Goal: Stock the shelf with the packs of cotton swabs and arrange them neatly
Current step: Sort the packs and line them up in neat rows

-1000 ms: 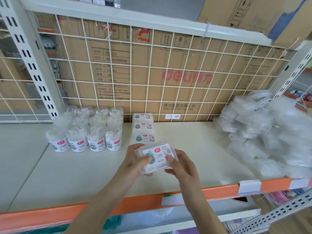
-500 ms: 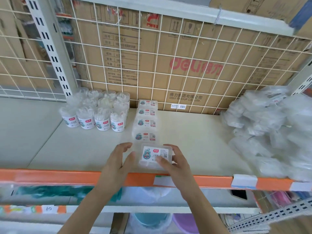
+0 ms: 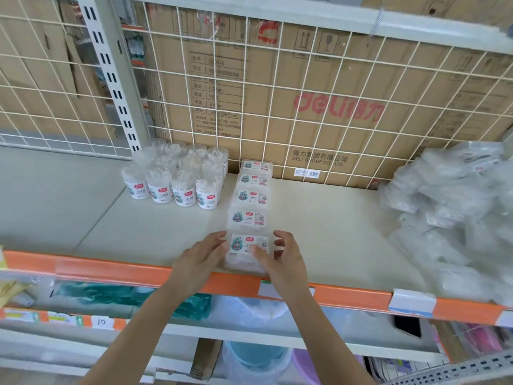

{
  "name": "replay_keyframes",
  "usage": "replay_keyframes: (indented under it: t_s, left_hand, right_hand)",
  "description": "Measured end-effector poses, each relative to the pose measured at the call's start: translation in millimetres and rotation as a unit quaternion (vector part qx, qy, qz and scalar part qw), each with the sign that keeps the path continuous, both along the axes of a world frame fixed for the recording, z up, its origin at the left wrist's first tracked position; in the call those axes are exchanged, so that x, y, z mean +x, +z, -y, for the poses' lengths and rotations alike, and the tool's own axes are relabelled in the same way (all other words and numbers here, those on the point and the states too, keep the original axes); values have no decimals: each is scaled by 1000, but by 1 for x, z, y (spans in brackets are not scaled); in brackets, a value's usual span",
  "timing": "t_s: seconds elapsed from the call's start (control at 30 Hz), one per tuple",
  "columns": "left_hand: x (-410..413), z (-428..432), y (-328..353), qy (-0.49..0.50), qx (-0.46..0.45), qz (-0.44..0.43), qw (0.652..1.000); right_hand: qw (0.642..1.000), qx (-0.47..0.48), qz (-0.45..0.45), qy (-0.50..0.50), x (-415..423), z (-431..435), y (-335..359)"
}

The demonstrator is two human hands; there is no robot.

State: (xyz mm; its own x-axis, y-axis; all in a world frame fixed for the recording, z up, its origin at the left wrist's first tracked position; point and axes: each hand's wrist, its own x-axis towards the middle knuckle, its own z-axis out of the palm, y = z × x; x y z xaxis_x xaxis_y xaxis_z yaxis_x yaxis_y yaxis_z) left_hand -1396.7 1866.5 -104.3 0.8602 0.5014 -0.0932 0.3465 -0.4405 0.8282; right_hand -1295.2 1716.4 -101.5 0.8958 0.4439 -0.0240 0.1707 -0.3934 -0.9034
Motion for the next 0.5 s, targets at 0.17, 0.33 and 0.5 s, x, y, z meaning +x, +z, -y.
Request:
replay_keyframes:
  t_s: [0.17,0.33,0.5]
  left_hand:
    - [10,-6,1,78,-136,68,985]
    - [41,-20,-4,85,-248,101,960]
    - [79,-25,-7,9,-296,143,945]
  right_hand:
    - [985,131,-109,-14,12,2,2]
    - [968,181,-172,9,44,-11,0]
    - [964,200,-172,18,71,-33,-1]
